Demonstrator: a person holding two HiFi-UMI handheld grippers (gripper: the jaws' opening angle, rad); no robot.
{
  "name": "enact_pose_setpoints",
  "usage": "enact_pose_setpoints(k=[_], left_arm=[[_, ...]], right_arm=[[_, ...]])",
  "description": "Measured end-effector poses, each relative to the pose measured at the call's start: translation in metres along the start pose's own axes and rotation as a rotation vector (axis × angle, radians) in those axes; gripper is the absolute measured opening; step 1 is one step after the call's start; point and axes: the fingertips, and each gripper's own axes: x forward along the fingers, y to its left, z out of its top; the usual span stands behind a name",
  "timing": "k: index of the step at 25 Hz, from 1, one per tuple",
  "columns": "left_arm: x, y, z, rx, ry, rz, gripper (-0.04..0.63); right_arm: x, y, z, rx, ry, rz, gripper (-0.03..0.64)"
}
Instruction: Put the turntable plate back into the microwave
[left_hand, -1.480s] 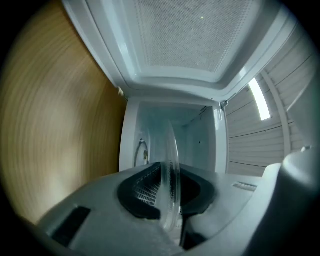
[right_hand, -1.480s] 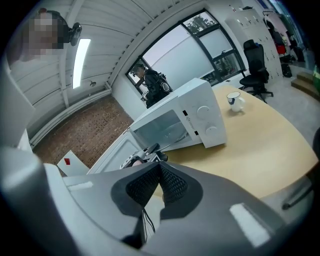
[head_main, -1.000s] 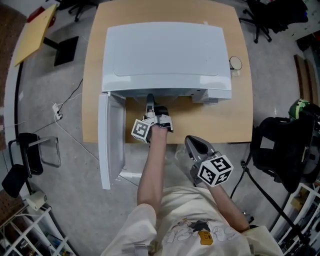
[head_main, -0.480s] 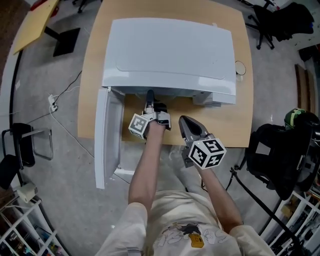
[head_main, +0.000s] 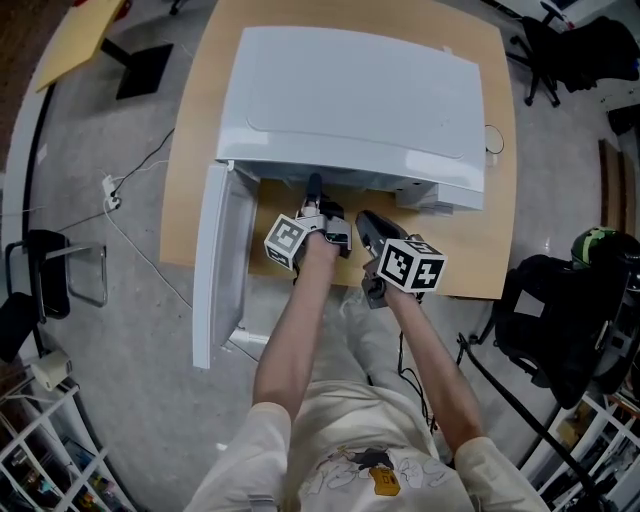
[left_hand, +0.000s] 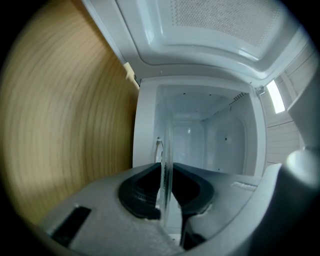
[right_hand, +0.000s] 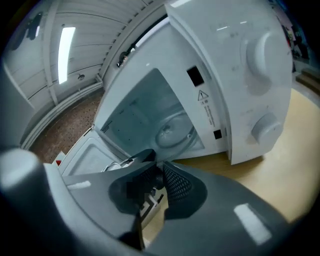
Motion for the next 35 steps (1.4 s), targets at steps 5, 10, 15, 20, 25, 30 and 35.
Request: enact_pose_setpoints(k=[5, 10, 15, 20, 25, 30, 35], left_arm=[[0.001, -0.002, -0.003, -0.006, 0.031, 0.036, 0.047], [0.0, 0.0, -0.005, 0.0, 0.07, 0.064, 0.034], [0.001, -0.002, -0.003, -0.004, 0.077, 0.049, 0.033], [0.001, -0.006, -0.007, -0.007, 0.11, 0.007, 0.056], [-0.015, -0.014, -0.019, -0.022, 0.175, -0.027, 0.115], [-0.039, -0.013, -0.012, -0.012, 0.156, -0.016, 0.059], [-0.04, -0.011, -0.011, -0.034, 0.143, -0.008, 0.032]], right_arm=[[0.036, -0.026, 0.0, 0.248, 0.023, 0.027, 0.064], [0.058, -0.028, 0.003, 0.484, 0.029, 0.127, 0.108], [0.07, -0.028, 0.005, 0.535, 0.03, 0.139, 0.116], [0.068, -0.026, 0.013, 0.56, -0.036, 0.15, 0.063], [0.065, -0.029, 0.018, 0.55, -0.05, 0.128, 0.06], [0.063, -0.026, 0.024, 0.524, -0.059, 0.115, 0.063], [0.061, -0.026, 0.024, 0.473, -0.07, 0.093, 0.071]])
